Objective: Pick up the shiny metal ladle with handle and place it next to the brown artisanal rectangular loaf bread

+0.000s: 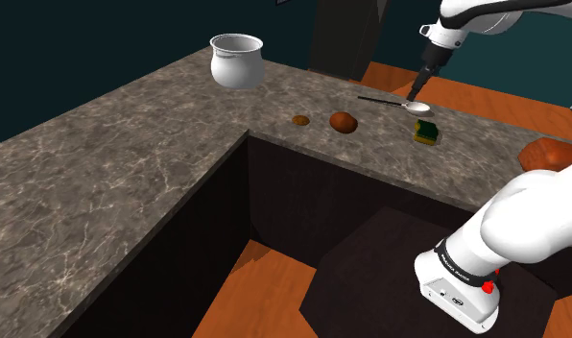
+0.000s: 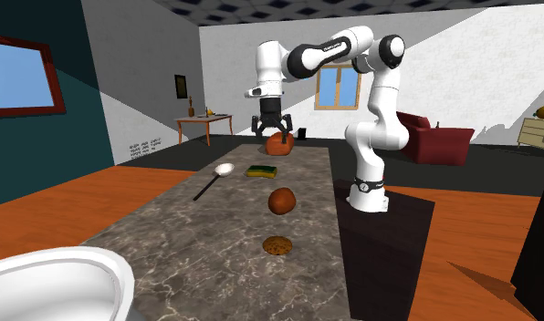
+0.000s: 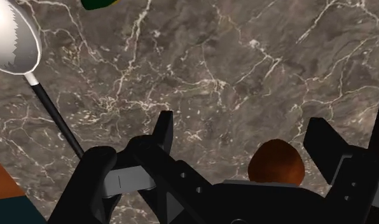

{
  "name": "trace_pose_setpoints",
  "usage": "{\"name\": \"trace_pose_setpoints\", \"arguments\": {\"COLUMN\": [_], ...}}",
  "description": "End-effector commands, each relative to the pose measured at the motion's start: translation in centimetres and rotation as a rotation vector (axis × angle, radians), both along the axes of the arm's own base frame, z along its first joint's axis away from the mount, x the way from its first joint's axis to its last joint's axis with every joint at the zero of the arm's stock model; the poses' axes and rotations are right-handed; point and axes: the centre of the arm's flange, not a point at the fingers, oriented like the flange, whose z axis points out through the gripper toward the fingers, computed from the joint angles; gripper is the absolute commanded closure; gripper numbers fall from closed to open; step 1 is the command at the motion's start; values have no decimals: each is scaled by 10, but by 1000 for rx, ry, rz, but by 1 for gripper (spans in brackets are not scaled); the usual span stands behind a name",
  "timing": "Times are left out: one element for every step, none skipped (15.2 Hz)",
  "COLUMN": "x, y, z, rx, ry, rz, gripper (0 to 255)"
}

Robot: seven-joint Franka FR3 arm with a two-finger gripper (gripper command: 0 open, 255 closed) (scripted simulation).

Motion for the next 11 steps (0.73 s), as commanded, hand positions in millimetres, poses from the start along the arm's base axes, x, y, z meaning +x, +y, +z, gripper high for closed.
{"name": "trace_pose_setpoints", "arguments": {"x": [13,19,25,31,38,44,51,58,64,71,78], "y": [-21,-31,-42,-52,-62,-73,-83,-93,-103,-113,-123], "z": [-14,-19,-25,-31,-37,-42,-48,-54,-60,-65,-71], "rx": [2,4,6,8,10,12,14,16,18,20,22], "ry": [-5,-7,-9,-11,-13,-15,-17,-19,-21,-23,-25], "rz": [21,30,40,49,58,68,77,87,96,105,115], "gripper": [0,0,0,0,0,0,0,0,0,0,0]}}
